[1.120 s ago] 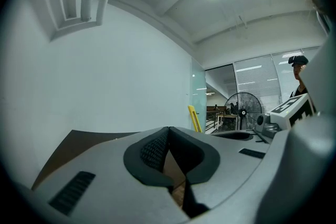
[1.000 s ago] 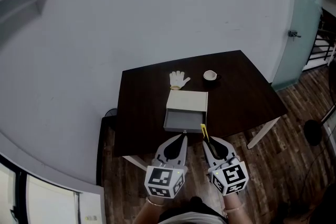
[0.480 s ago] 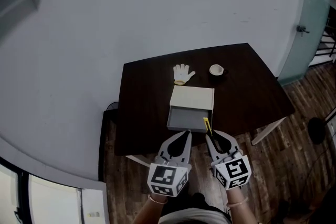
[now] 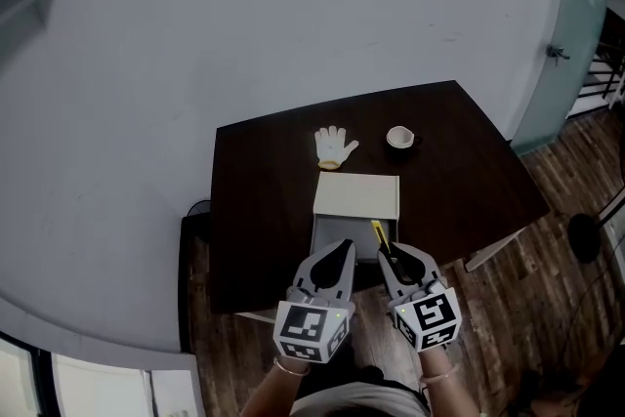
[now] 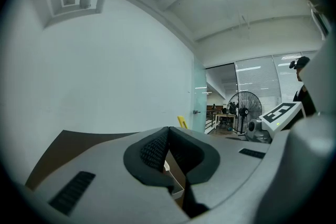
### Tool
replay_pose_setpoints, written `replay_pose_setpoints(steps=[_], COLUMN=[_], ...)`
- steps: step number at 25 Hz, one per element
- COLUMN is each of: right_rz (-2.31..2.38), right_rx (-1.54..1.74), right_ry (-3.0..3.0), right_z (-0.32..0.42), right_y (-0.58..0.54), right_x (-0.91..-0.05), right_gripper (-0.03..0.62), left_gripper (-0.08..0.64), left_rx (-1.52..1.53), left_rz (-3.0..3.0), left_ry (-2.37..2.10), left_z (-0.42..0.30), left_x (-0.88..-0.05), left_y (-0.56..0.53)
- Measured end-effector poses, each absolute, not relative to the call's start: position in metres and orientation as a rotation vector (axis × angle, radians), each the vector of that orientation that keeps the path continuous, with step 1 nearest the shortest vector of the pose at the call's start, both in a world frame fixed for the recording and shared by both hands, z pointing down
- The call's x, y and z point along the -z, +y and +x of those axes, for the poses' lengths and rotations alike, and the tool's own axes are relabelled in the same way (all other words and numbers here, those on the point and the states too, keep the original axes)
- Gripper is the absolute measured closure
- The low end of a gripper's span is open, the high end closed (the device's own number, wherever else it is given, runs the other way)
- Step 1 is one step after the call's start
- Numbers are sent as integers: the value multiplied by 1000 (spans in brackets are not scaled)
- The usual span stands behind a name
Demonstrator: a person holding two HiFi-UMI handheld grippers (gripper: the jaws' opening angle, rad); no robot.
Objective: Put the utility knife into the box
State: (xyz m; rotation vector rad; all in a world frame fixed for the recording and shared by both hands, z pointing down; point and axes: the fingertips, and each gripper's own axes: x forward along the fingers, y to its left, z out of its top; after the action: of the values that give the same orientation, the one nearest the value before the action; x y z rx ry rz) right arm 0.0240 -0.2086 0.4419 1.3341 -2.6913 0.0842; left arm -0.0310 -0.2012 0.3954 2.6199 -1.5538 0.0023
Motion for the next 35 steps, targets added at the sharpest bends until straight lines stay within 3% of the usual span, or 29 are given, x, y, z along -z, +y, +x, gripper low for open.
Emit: replay_pose_setpoints(steps=[35], right_rz=[826], right_rx=[130], right_ry=[-2334], right_z=[-30], right_y=[-316], right_x=[-578], right_gripper=[531], left_gripper=[541], left_rx=[-26], left_rz=[2599], left_ry=[-1453], left_z=[-68], left_x=[-445], left_y=[-298])
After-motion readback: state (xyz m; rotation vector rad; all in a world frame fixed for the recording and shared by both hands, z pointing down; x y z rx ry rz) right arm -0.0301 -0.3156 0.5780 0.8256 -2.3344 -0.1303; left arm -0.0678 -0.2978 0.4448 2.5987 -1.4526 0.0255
